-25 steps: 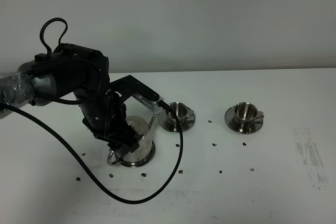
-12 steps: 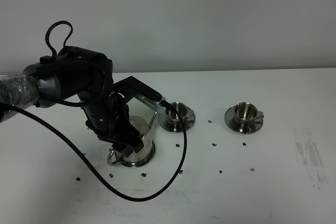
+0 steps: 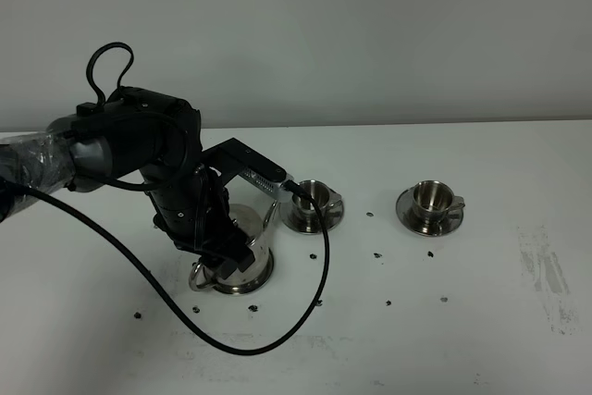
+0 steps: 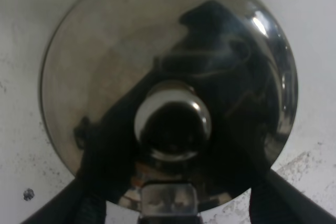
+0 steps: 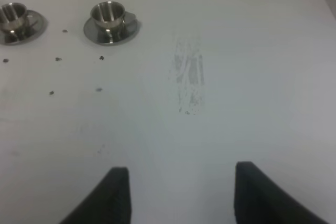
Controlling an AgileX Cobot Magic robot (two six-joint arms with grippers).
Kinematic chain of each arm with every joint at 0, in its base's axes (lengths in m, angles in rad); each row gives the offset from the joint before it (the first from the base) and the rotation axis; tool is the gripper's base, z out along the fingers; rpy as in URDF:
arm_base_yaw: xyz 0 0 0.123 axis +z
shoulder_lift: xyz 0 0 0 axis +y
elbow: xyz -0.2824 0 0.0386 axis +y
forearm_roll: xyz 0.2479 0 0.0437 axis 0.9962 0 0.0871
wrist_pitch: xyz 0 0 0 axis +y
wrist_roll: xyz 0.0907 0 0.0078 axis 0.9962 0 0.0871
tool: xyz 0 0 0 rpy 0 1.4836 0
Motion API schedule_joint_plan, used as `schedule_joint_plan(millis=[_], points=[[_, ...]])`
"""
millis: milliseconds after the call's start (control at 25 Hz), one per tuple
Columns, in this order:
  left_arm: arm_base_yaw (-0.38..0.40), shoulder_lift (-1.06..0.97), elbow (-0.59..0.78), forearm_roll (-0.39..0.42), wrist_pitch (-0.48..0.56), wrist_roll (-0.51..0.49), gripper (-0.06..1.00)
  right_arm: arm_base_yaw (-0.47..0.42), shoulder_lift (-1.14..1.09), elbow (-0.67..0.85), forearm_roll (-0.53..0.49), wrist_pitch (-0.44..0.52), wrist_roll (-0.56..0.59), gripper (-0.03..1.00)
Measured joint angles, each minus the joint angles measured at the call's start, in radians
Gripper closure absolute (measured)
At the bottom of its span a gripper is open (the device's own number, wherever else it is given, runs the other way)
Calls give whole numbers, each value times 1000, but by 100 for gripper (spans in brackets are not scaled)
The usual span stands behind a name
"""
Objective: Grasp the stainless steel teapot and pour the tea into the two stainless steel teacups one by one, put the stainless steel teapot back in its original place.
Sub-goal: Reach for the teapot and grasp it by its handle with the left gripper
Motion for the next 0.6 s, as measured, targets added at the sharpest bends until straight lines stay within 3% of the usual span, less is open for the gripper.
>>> schedule_joint_plan(millis=[200,440,600], points=[[0,0,0,0,16,0,44,0,0,0,0,0,0,54],[0,0,0,7,42,0,72,0,0,0,0,0,0,54],[-1,0,0,17,47,0,72,0,0,0,0,0,0,54]])
